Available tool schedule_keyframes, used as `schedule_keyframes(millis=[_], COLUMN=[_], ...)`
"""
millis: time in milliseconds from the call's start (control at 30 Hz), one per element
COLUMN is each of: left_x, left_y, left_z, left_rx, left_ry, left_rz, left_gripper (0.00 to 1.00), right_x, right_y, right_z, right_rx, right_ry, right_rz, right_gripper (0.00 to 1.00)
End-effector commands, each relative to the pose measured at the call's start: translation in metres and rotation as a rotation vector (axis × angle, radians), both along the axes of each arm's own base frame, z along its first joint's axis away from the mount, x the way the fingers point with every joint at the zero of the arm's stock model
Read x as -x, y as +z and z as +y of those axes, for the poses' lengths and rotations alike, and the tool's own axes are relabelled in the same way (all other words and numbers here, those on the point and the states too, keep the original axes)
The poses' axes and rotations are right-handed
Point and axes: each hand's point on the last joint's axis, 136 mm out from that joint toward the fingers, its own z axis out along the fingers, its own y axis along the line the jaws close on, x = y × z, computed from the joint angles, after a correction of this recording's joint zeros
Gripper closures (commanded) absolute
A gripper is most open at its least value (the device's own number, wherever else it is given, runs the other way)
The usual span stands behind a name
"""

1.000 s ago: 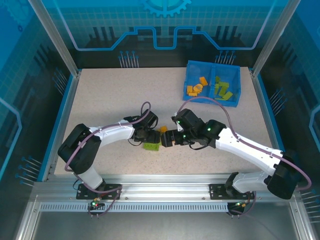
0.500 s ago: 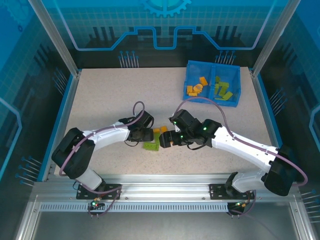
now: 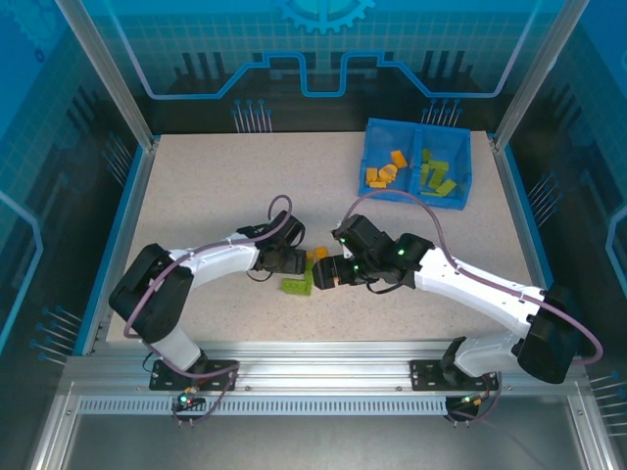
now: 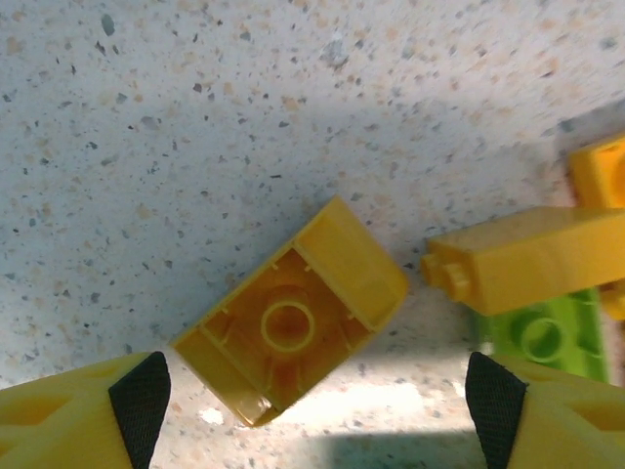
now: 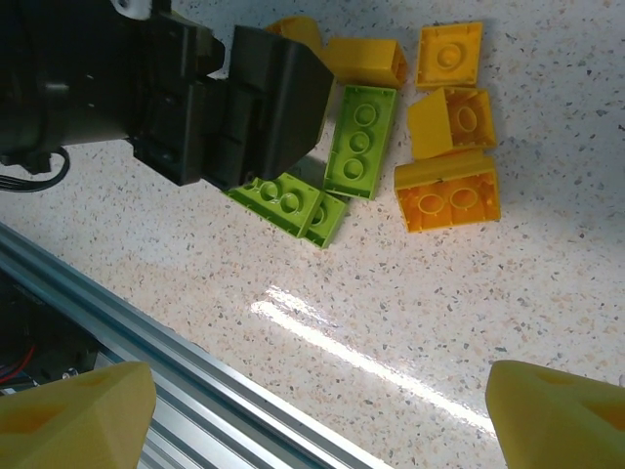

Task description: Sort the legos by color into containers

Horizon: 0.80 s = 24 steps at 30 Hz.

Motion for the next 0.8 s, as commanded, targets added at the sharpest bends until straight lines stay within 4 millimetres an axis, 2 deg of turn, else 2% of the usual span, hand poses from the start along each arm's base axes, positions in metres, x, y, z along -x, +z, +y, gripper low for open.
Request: schedule_keyframes(millis=[0,167,233,367,533,633,767], left_x=[-0.010,-0.023,-0.025,-0.027,-0.020,-0.015,-0.013], left_y=[-0.003,-0.006,-0.013,-0.025,-0.025,-0.019,0.005], left_z=[0.018,0.012,0.008,0.006,0.005,0.004,0.007], left_rx=[-0.152,-0.186,-0.172,-0.119,-0.082,-0.043,0.009], left_ry=[-0.056,-0.147,-0.172,-0.160,-0.135,-0.093,-0.016], left_rz=[-0.014,-0.029,-0.008,0.046,0.066,0.065,0.016], left_gripper=[0.15,0.14,0.16,0.31,0.55,0.65,0.70], right_x=[0.004,0.004,0.004,0.005,0.004,0.001,-0.005], right_y=[0.006,0.007,0.007,0.009,0.012,0.012,0.013], right_z=[0.004,0.004,0.004,0.001,-0.004,-0.003,-0.005], right_rx=[0.001,0.001,0.001,0.005,0.008,0.006,0.013], right_ry=[0.008,0.009,0.008,0.002,-0.014,-0.033,-0.081], right_rz=[0.001,-0.001,-0.003,-0.008,-0.021,-0.022,-0.027], right_gripper=[0.11,0.11,0.11,0.11,0.10,0.11,0.10])
